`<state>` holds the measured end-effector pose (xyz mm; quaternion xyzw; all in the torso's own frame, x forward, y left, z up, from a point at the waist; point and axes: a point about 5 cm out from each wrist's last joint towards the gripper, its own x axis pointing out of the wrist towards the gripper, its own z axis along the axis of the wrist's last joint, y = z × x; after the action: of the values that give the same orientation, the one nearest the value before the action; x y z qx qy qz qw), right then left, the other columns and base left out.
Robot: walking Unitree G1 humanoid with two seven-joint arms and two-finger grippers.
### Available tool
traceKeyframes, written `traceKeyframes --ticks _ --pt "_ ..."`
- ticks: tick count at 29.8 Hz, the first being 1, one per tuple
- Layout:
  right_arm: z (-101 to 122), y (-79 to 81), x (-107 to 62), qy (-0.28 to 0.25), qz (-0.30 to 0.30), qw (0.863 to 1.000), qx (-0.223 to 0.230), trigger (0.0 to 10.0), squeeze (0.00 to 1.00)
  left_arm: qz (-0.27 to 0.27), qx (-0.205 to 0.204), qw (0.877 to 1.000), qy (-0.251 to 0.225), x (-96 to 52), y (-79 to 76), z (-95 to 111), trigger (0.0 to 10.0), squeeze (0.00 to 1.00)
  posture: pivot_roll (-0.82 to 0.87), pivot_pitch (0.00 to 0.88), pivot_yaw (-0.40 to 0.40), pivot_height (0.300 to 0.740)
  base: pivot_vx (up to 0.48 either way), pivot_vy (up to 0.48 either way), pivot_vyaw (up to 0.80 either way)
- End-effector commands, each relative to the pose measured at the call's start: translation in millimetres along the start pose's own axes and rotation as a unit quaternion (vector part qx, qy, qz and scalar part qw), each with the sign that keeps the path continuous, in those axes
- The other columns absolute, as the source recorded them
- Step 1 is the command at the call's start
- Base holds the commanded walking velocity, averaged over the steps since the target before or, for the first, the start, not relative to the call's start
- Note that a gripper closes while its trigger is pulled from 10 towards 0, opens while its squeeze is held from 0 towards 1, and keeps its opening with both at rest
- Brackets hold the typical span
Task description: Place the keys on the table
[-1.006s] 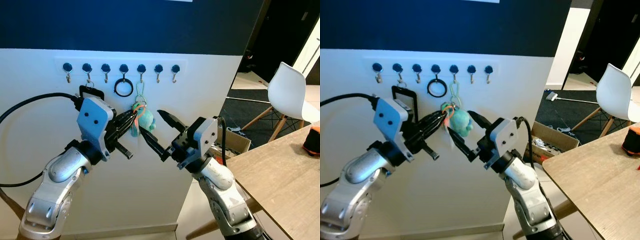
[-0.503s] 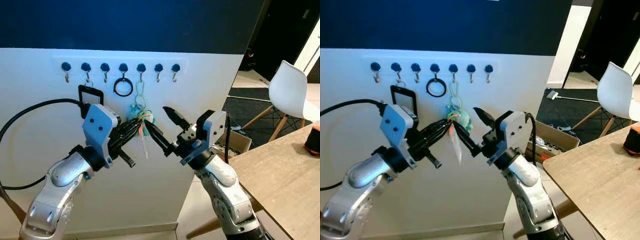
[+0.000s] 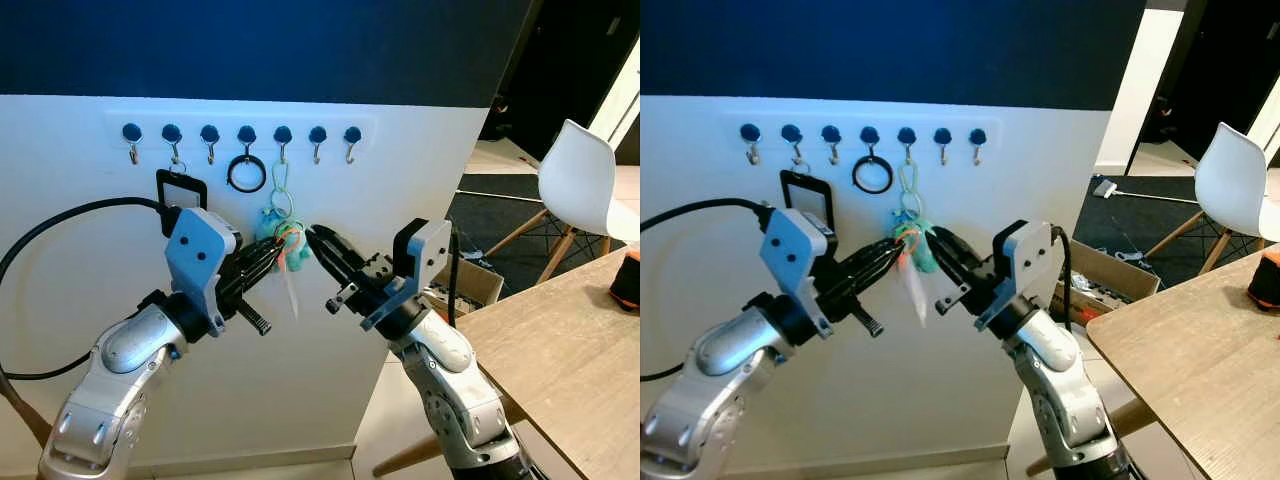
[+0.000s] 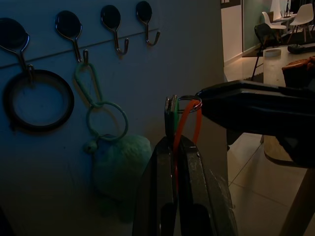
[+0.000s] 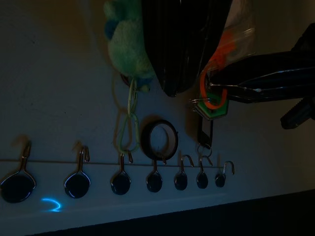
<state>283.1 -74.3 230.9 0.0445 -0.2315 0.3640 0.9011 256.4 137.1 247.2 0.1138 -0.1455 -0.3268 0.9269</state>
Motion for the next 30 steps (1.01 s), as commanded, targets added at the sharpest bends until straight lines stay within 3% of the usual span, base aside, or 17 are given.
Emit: traceKeyframes --ticks 1,2,3,4,21,22,29,30 --pt "2.1 -1.3 -2.0 -0.002 -0.005 1.000 0.004 0.0 0.00 -0.004 0.008 1.000 -0.004 -0.8 -0.8 5.1 10.0 0.00 0.15 0.074 -0.045 0.740 0.000 0.000 0.00" --pt "2.1 -1.4 -1.9 -0.001 -0.005 1.000 0.004 0.0 0.00 -0.004 0.008 1.000 -0.004 -0.8 -0.9 5.1 10.0 0.00 0.15 0.074 -0.045 0.740 0.000 0.000 0.00" --pt "2.1 -1.7 -1.7 -0.001 -0.006 1.000 0.005 7.3 0.00 -0.003 0.008 1.000 -0.004 -0.8 -0.8 5.1 10.0 0.00 0.15 0.074 -0.045 0.740 0.000 0.000 0.00" --pt "2.2 -1.9 -1.5 -0.001 -0.007 1.000 0.005 10.0 0.00 -0.003 0.008 1.000 -0.004 -0.8 -0.8 5.2 10.0 0.00 0.15 0.076 -0.046 0.740 0.000 0.000 0.00" --pt "4.0 2.0 -3.4 0.001 0.006 1.000 0.019 10.0 0.00 0.011 0.009 1.000 -0.004 0.4 1.4 5.0 10.0 0.00 0.15 0.076 -0.047 0.740 0.000 0.000 0.00" --pt "4.3 2.7 -3.5 0.000 0.008 1.000 0.019 10.0 1.00 0.011 0.009 1.000 -0.004 0.6 1.6 5.0 10.0 0.00 0.15 0.076 -0.047 0.740 0.000 0.000 0.00" --pt "4.9 2.8 -4.7 0.001 0.007 1.000 0.019 10.0 1.00 0.013 0.010 1.000 -0.005 1.8 3.0 4.8 10.0 0.00 0.15 0.071 -0.045 0.740 0.000 0.000 0.00" --pt "4.3 2.9 -5.3 0.003 0.007 1.000 0.019 10.0 0.43 0.012 0.010 1.000 -0.006 2.1 2.7 5.5 10.0 0.00 0.15 0.070 -0.044 0.740 0.000 0.000 0.00"
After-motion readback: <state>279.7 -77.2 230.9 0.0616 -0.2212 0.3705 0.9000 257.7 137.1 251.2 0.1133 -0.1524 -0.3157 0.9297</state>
